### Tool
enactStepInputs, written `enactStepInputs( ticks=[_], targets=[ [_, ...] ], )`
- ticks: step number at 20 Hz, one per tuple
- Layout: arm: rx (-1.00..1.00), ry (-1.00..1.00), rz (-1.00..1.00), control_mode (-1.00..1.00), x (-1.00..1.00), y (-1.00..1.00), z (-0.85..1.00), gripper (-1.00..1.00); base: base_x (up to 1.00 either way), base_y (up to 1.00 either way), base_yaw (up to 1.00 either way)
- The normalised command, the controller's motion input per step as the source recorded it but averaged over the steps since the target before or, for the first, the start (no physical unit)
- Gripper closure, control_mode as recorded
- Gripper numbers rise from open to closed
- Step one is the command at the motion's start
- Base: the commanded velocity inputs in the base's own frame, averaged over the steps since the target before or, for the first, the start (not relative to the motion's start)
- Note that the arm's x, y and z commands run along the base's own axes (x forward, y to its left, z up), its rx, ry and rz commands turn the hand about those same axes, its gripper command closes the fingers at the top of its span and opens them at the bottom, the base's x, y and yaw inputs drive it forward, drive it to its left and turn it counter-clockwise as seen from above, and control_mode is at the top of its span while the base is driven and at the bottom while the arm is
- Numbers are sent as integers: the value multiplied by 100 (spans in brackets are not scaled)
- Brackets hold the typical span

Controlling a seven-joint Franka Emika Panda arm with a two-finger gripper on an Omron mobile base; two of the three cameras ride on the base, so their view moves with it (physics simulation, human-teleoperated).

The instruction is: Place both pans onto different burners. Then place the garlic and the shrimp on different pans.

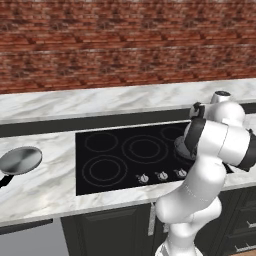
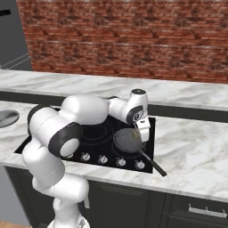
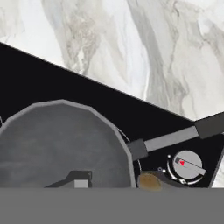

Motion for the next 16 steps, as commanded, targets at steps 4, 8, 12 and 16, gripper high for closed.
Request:
enactStepInputs(
  ticks=[4,8,12,16],
  targets=[
    [0,1,8,-100,44,16,-2,100,0,0,0],
    [1,1,8,-100,18,20,-17,100,0,0,0],
    [4,3,8,-100,2,24,-25,100,0,0,0],
    [4,7,8,-100,3,24,-34,100,0,0,0]
  ],
)
